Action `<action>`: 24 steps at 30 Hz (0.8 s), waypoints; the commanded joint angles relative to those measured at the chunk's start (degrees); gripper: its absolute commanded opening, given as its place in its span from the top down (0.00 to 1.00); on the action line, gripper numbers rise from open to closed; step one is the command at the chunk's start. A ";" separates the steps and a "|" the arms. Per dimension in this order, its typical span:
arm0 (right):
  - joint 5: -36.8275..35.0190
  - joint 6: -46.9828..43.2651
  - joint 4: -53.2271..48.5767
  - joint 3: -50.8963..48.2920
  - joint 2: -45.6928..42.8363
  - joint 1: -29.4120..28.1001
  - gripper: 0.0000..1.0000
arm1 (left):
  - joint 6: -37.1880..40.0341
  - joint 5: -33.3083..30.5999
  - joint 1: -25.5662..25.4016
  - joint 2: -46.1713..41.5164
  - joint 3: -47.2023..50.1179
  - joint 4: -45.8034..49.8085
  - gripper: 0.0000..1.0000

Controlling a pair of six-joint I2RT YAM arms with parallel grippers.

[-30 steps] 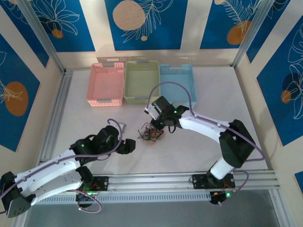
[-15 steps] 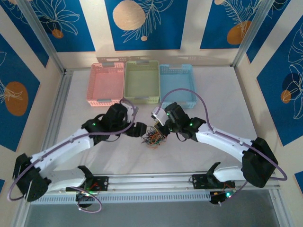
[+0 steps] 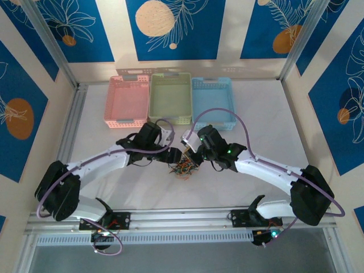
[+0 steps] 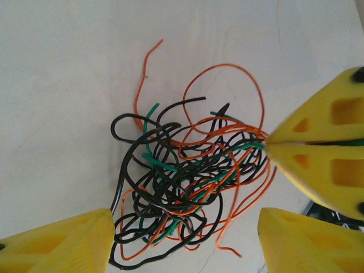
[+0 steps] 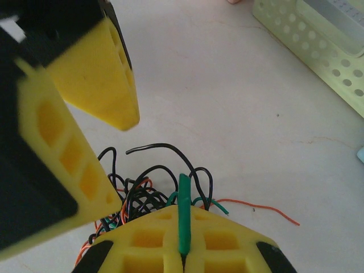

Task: Untangle the cables

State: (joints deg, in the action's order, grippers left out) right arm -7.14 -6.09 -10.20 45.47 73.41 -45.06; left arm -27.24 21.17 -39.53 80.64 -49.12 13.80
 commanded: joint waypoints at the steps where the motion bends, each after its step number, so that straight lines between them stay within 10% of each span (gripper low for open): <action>1: 0.54 -1.03 1.71 -0.33 -1.51 -0.47 1.00 | 0.29 1.63 0.92 1.46 1.13 -2.78 0.33; 15: 0.28 -1.35 1.49 -0.20 -1.16 -0.89 1.00 | 2.11 -2.67 1.38 9.36 -2.47 -4.17 0.47; 24: -0.06 -1.50 1.45 -0.20 -0.98 -1.27 1.00 | 1.13 -5.82 1.87 9.37 -2.64 -5.65 0.93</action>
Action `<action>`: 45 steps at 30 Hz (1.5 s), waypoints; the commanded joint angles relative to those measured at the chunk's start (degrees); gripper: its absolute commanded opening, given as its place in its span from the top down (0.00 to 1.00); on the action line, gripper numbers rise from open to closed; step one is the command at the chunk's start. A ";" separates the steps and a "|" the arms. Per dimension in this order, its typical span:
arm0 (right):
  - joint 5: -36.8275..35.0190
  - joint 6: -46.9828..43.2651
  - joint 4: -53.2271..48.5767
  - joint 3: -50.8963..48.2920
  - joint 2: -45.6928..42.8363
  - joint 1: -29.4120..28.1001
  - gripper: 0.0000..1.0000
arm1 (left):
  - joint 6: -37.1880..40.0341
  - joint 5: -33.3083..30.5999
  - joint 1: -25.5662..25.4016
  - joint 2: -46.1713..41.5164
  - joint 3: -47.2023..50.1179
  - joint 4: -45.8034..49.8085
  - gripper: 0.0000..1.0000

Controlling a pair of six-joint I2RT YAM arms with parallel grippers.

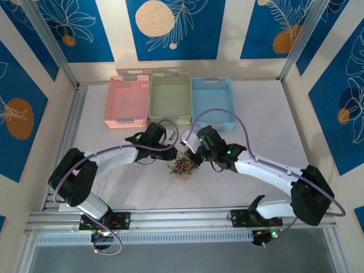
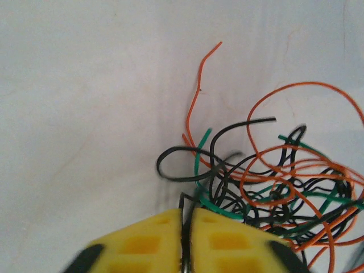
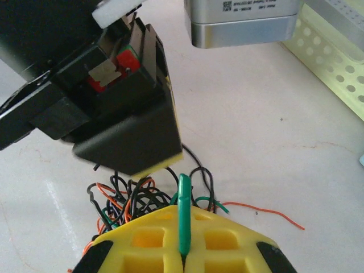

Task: Untangle the cables

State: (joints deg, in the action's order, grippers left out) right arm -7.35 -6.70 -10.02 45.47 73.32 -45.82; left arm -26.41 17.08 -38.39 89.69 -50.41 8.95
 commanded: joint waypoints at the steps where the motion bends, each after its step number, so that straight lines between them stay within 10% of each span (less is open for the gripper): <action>1: 0.07 -0.87 1.27 -0.17 -0.96 -0.54 1.00 | 0.18 -2.24 0.83 0.14 -1.20 -0.63 0.97; 13: -2.23 2.15 2.59 -1.30 -2.50 1.71 1.00 | -3.66 -14.18 9.15 -20.31 3.79 12.34 1.00; 22: -1.09 13.35 3.32 -3.39 -6.08 14.43 1.00 | -2.25 -20.12 19.60 -40.21 -0.39 30.56 1.00; 30: 2.63 23.21 3.28 -6.33 -8.92 26.92 1.00 | -0.16 -23.19 23.42 -45.16 -4.68 38.73 1.00; 45: -6.58 27.96 -0.42 -6.29 -5.10 31.97 1.00 | 9.37 -38.70 25.30 -48.70 -17.76 51.03 1.00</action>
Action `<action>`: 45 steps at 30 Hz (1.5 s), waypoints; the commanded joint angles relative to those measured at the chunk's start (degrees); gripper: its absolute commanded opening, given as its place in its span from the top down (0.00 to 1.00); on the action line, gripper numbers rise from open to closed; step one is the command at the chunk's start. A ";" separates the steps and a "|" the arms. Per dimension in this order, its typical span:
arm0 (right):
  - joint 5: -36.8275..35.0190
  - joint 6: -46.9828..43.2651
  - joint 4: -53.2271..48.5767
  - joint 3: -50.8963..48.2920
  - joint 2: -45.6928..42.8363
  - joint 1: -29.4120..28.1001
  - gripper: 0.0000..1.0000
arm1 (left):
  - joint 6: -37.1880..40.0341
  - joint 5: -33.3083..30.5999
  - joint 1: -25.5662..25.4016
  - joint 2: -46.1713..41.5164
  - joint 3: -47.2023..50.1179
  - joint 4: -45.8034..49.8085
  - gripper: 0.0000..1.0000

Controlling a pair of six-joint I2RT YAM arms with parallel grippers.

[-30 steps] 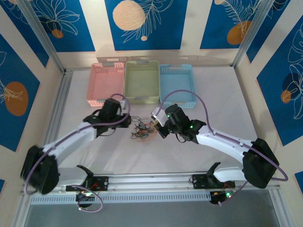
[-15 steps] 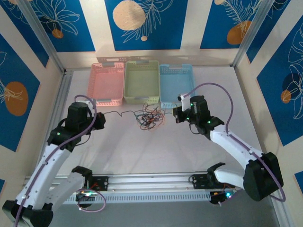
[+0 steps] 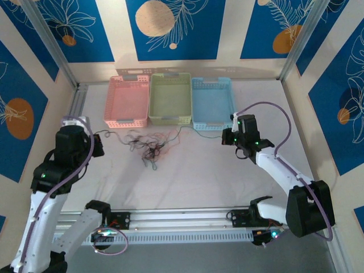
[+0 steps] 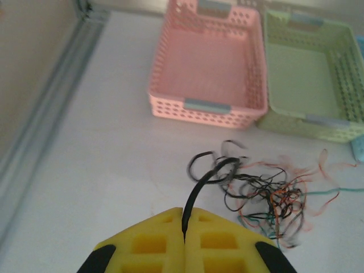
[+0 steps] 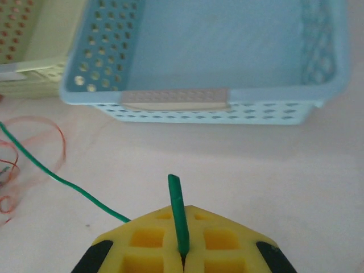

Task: Untangle the cables

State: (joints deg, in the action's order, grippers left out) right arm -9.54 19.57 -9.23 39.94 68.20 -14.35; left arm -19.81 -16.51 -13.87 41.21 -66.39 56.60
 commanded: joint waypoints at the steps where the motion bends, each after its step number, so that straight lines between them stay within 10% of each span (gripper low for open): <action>1: -5.03 1.92 -0.93 -1.17 -0.06 0.65 1.00 | 2.76 -4.70 0.76 0.02 -1.67 3.43 1.00; 13: -4.80 3.38 0.11 -3.39 -3.96 3.23 1.00 | 2.32 2.31 0.76 0.88 4.73 1.40 1.00; 23: 13.83 4.09 -9.40 9.44 -21.28 3.80 1.00 | 1.27 9.54 0.64 2.55 10.28 -1.12 1.00; 35: 0.09 3.89 -29.52 40.60 -19.39 15.23 1.00 | 2.42 3.44 0.75 1.75 11.19 -1.67 1.00; 45: -3.31 6.49 -35.30 46.13 -16.29 29.61 1.00 | 2.50 -0.33 0.84 0.39 11.28 -1.43 1.00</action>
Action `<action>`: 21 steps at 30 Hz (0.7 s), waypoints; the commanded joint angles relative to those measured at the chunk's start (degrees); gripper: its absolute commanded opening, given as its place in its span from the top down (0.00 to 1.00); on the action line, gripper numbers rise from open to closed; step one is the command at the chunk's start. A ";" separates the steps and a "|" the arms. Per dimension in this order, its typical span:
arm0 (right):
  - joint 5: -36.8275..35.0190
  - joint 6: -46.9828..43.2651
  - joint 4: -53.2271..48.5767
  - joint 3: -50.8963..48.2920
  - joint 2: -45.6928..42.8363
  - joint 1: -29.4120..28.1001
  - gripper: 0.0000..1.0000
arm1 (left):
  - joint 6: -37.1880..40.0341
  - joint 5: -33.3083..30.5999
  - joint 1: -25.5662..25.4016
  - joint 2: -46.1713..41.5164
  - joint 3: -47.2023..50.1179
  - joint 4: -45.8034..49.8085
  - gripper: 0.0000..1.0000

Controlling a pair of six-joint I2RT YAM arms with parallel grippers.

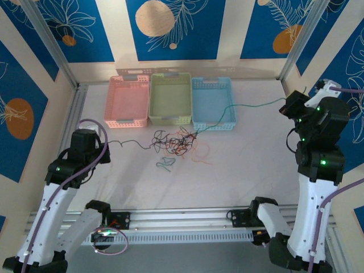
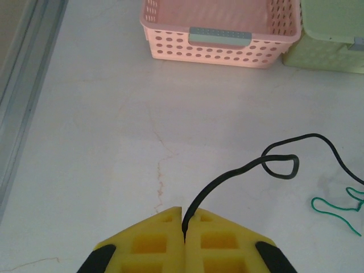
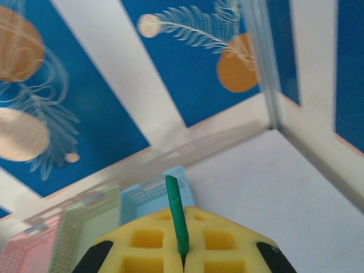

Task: Untangle the cables

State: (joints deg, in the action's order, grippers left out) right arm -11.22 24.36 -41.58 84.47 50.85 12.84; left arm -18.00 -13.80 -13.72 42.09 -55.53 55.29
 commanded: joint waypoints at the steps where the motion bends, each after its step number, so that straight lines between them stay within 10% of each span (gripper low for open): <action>1: -2.58 1.32 -3.77 1.88 1.50 3.13 1.00 | 0.92 -3.68 0.79 -0.58 0.39 -0.18 1.00; 9: -2.55 2.11 -6.62 3.48 1.58 7.02 1.00 | 2.72 -5.66 0.93 0.00 0.86 -0.97 1.00; 17: 37.11 8.09 -1.36 1.67 3.88 2.29 1.00 | 4.19 0.74 1.06 -1.76 2.91 -3.71 1.00; 21: 39.62 10.08 1.94 -3.49 2.97 -7.88 1.00 | 4.42 3.09 1.06 -1.28 3.36 -4.36 1.00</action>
State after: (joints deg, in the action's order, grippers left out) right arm 19.53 31.64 -42.30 83.40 54.46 9.58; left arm -14.59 -13.26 -13.61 40.97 -52.69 52.66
